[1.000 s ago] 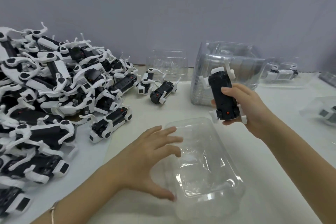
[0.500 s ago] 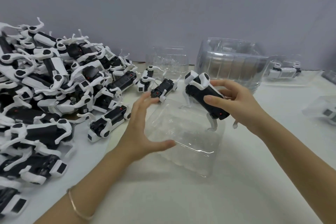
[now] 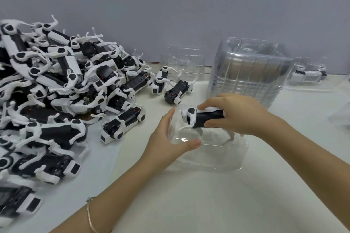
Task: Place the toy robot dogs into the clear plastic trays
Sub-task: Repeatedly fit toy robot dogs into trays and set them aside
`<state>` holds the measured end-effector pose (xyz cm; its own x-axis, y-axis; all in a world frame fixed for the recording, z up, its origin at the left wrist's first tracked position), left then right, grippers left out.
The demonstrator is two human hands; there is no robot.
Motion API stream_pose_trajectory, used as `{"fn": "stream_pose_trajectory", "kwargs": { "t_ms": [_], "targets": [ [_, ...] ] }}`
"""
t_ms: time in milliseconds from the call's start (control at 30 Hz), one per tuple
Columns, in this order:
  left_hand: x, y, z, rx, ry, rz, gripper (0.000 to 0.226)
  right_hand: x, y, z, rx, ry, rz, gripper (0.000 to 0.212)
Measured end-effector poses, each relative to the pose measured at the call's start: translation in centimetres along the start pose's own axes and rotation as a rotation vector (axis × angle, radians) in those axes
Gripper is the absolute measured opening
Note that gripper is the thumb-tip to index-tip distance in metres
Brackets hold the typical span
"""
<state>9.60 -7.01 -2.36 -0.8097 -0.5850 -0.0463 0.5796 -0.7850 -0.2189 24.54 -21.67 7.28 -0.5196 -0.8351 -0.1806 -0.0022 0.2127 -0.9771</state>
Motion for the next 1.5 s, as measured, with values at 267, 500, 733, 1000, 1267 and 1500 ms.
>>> {"fn": "stream_pose_trajectory", "kwargs": {
  "t_ms": [267,500,733,1000,1267,1500],
  "targets": [
    [0.2,0.4,0.5,0.023,-0.007,0.022,0.129,-0.7,2.0,0.6,0.004,-0.154,-0.008,0.045],
    [0.3,0.2,0.2,-0.023,-0.011,0.033,0.121,0.0,1.9,0.2,0.105,-0.444,0.420,0.033],
    [-2.4,-0.3,2.0,0.168,-0.112,0.228,0.076,3.1,2.7,2.8,-0.654,0.461,0.383,0.061],
    [-3.8,1.9,2.9,0.112,-0.285,0.077,0.030,4.3,5.3,3.3,-1.112,0.770,-0.066,0.086],
    [-2.0,1.3,5.0,0.268,0.101,0.091,0.061,4.6,4.4,2.2,-1.516,0.586,0.131,0.066],
    [-1.4,1.0,6.2,0.240,0.327,0.105,0.066,4.1,3.2,0.9,-1.469,0.479,0.434,0.077]
  ]
}}
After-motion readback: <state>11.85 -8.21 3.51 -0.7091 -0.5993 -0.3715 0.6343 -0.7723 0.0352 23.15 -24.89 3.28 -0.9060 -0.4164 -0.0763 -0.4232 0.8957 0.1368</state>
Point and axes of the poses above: each hand's wrist, its own x-axis away from the middle knuckle, its own y-axis out of the palm, z = x × y, the point moved 1 cm from there along -x, towards the middle knuckle, and after that the axes turned 8 degrees about z, right-handed, at the moved point
